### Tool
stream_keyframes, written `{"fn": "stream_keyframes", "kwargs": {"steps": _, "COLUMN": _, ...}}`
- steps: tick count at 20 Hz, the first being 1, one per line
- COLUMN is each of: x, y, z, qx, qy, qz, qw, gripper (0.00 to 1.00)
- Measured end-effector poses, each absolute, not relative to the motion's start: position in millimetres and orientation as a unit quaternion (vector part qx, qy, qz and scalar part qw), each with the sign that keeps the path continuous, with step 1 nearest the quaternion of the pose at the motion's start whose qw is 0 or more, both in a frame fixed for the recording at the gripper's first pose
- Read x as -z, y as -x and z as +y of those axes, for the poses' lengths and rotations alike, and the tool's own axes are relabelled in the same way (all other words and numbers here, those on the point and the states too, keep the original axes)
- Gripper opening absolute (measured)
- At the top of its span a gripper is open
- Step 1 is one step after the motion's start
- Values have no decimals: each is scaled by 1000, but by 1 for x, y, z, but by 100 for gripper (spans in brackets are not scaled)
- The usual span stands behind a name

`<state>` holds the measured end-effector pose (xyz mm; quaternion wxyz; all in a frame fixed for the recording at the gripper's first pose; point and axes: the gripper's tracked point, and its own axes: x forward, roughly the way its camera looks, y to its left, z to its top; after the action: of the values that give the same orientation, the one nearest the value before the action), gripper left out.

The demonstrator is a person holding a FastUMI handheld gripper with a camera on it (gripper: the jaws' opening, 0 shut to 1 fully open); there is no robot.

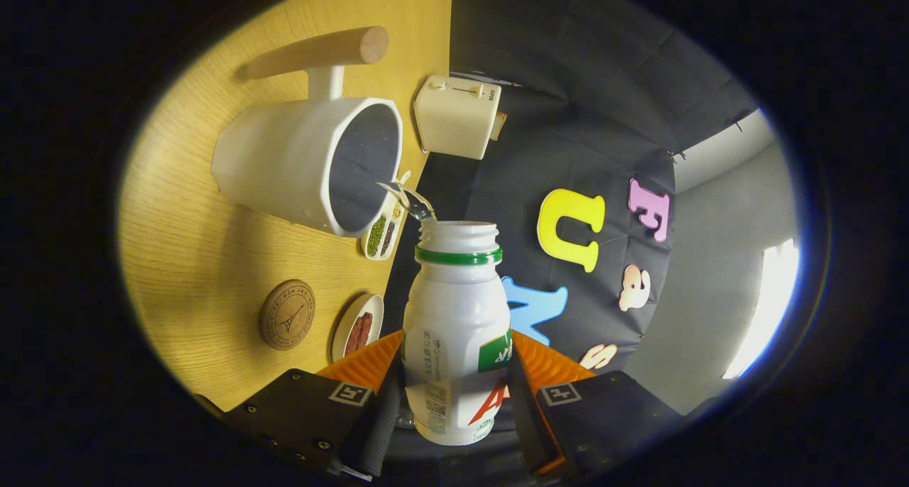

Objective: Take the bottle from table, then pour the juice into the cup, finally place the bottle on the coaster

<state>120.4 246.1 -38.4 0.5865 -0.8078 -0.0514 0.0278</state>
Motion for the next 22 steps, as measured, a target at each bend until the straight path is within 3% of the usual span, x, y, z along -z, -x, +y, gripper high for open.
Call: {"fn": "stream_keyframes", "kwargs": {"steps": 22, "x": 42, "y": -122, "z": 252, "qx": -27, "qy": 843, "qz": -49, "qw": 535, "gripper": 71}}
